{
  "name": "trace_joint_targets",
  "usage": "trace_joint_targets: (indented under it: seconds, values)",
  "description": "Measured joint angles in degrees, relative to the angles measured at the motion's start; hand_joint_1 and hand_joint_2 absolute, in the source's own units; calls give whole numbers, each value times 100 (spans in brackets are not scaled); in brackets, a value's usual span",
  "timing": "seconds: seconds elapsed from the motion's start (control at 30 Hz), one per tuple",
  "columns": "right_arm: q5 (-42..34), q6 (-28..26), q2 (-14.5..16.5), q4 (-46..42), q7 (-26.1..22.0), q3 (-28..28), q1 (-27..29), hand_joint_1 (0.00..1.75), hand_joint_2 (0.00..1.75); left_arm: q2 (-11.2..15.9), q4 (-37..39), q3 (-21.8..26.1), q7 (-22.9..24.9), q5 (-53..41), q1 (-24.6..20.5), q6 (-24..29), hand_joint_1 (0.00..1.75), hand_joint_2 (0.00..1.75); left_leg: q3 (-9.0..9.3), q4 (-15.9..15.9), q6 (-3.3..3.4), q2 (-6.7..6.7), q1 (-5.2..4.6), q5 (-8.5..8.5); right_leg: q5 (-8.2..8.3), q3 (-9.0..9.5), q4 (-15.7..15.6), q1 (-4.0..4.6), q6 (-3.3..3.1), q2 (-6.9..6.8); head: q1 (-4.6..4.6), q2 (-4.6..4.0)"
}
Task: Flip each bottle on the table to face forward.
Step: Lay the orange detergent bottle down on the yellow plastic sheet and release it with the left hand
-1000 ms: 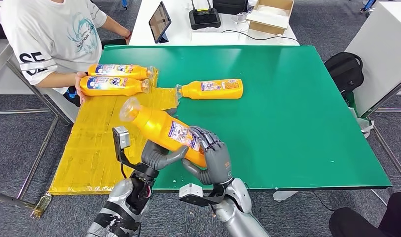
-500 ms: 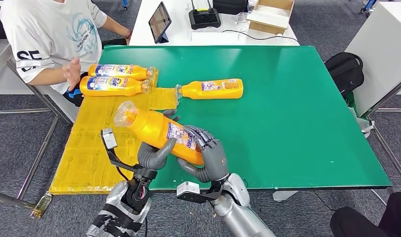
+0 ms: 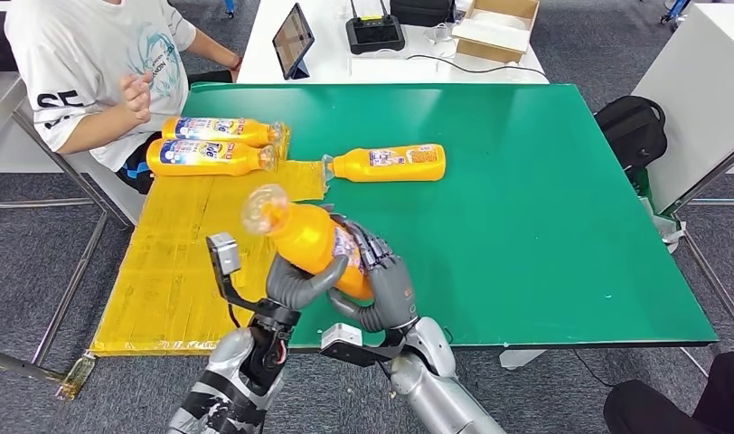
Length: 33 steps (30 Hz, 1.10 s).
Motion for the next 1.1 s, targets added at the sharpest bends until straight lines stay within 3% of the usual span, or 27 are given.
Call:
trace_joint_targets:
  seconds: [0.27,0.4,0.67,0.77,0.83,0.97,1.1]
  values:
    - [-714,1179,-29,-157,-53,18,27,0,0,-8,-45,77,-416,-618,-53,1025,175,175,0,0,0,2,1,1,0,-2,1,1,0,1,0,0]
    - [-998,1420,-91,-478,-71,15,160,0,0,33,-48,399,-750,-1035,-282,1815,175,175,0,0,0,1,1,1,0,-2,2,1,0,1,0,0]
    - [-1552,1211,-123,-1180,-171,-239,287,0,0,290,375,1246,-1313,-2573,-935,3789,175,175,0,0,-2,0,2,5,1,0,4,1,0,0,0,0]
    - [-1724,1034,-97,-1451,-284,-340,327,0,0,442,821,1463,-1329,-3365,-1244,4471,175,175,0,0,-3,-1,2,7,1,0,5,1,0,0,1,0]
    - [-1850,848,-72,-1664,-358,-395,367,0,0,553,1247,1649,-1138,-4442,-1475,4900,175,175,0,0,-3,1,2,7,1,1,6,1,0,1,1,0]
    - [-1959,620,-46,-2015,-397,-433,421,0,0,700,1944,2215,-636,-7013,-1792,5237,175,175,1,0,-3,4,2,7,1,0,6,1,0,3,1,0]
    - [-1964,603,-44,-2193,-398,-443,451,0,0,754,2313,2520,-523,-7167,-1917,5267,175,175,0,0,-3,4,2,6,1,-1,6,1,0,3,2,0]
